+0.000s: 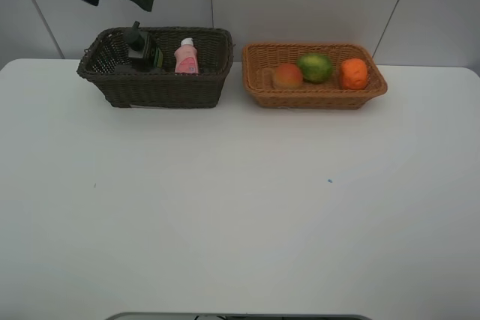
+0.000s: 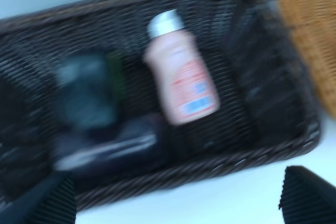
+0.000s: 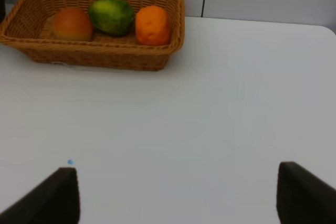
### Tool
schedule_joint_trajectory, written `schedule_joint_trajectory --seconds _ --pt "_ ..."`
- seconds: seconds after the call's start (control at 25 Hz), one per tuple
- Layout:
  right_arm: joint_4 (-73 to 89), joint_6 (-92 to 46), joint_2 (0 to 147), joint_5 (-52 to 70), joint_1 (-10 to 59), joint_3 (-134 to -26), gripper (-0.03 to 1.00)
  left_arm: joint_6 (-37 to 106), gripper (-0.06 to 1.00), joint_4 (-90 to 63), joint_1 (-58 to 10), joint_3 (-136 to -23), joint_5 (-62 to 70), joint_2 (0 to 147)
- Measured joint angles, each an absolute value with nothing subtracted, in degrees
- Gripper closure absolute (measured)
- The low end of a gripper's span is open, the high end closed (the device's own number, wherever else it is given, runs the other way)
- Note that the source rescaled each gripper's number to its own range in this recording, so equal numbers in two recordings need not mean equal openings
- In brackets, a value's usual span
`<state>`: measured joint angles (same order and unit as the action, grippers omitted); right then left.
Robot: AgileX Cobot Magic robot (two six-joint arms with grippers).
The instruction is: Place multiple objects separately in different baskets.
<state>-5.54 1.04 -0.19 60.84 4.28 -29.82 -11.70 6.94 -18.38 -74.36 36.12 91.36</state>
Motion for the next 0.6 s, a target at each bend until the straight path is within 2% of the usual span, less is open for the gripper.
schedule_joint_trajectory --seconds 0.4,0.6 --pt "-5.54 1.04 -0.19 60.84 4.28 -29.82 0.21 -12.77 -0.06 6.94 -6.2 -47.3 35.71 58.67" --pt "-5.54 1.04 -0.19 60.84 4.28 -29.82 0.21 -12.77 -0.06 6.94 -2.21 -38.53 36.35 42.07"
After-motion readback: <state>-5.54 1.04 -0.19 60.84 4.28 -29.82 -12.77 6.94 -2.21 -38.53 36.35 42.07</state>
